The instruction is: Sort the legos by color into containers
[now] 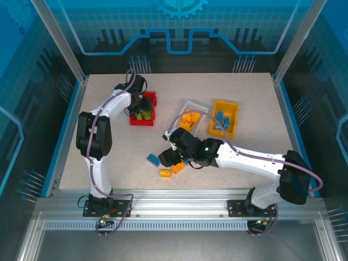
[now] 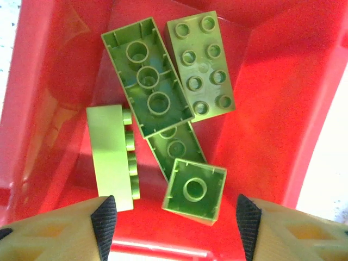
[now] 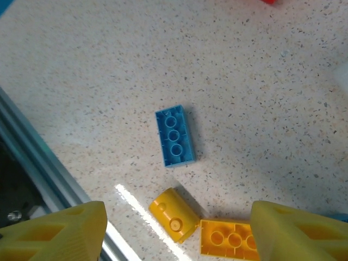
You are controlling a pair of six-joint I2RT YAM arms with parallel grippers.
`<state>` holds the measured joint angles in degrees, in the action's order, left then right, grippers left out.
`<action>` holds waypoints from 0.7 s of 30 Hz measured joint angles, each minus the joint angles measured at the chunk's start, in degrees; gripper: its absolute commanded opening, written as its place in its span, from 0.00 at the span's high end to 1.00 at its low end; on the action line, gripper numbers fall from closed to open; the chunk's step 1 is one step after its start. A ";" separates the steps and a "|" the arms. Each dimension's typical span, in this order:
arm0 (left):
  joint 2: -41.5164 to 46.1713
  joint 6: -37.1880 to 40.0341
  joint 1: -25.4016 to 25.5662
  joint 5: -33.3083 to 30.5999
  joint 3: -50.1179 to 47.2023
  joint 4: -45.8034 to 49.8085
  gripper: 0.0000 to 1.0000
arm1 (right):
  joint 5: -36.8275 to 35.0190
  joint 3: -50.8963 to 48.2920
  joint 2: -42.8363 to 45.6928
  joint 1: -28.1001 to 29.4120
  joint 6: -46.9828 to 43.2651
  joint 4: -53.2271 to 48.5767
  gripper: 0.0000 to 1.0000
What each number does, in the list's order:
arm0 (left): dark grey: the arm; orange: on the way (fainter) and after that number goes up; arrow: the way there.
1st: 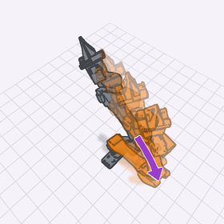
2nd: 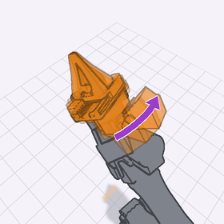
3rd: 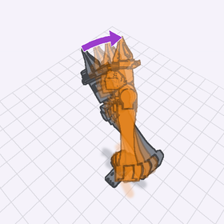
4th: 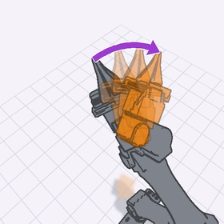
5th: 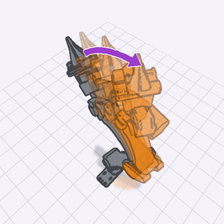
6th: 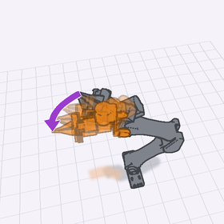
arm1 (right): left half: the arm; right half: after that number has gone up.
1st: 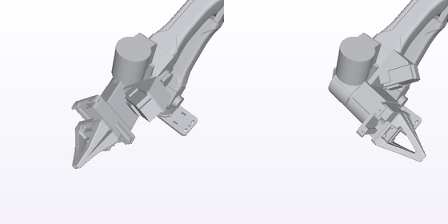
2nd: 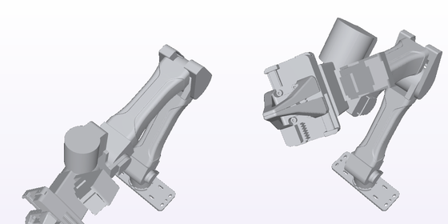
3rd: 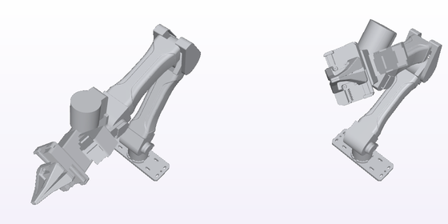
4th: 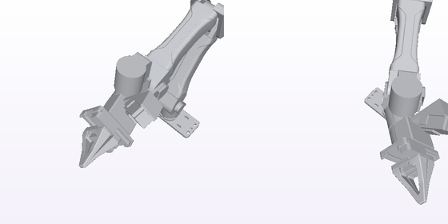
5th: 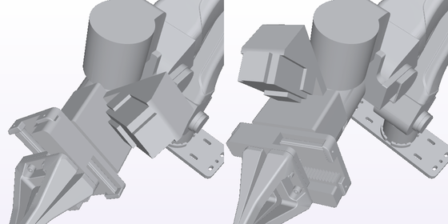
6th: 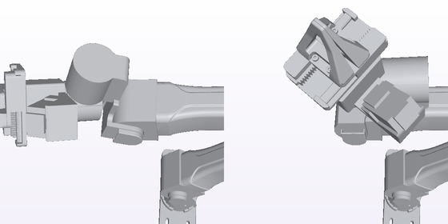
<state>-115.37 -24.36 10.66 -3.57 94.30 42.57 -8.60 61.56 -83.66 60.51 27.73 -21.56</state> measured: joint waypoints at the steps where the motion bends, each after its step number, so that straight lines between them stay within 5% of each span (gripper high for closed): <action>1: 1.09 -0.13 0.00 0.04 -0.37 0.04 0.34 | -0.13 0.55 -1.01 0.04 -0.59 -0.35 0.26; 15: 44.44 -7.93 0.90 5.84 -24.00 -0.55 0.28 | -0.50 18.29 -26.29 3.45 -12.00 -9.38 0.22; 21: 62.27 -10.51 0.94 8.28 -32.96 5.81 0.28 | -0.87 27.02 -35.01 3.45 -13.46 -13.03 0.30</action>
<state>-53.10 -34.87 11.60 4.71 61.34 48.38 -9.47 88.58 -118.67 63.96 14.26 -34.59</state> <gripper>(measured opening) 0.724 0.726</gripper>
